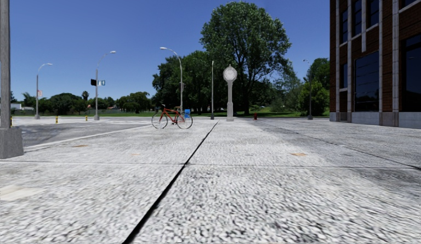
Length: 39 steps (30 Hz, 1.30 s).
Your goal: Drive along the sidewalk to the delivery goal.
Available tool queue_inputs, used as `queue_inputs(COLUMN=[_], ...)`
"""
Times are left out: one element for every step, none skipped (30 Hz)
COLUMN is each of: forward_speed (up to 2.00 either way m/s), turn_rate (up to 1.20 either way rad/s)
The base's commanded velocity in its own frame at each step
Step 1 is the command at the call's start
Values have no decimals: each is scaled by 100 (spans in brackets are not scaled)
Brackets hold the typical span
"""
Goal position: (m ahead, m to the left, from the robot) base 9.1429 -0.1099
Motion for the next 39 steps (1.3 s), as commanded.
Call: queue_inputs(forward_speed=[200, 200, 200, 200, 200, 200, 200, 200, 200, 200, 200, 200, 200, 200, 200, 200, 200, 200, 200, 200, 200, 200, 200, 200, 200, 200, 200, 200, 200, 200, 200, 200, 200, 200, 200, 200, 200, 200, 200], turn_rate=[0, 0, 0, -7, -20, -32, -32, -36, -38, -38, -31, -31, -6, 0, 0, 0, 0, 0, 0, 0, 0, 0, 0, 0, 0, 0, 0, 0, 0, 0, 0, 0, 0, 0, 0, 0, 0, 0, 0])
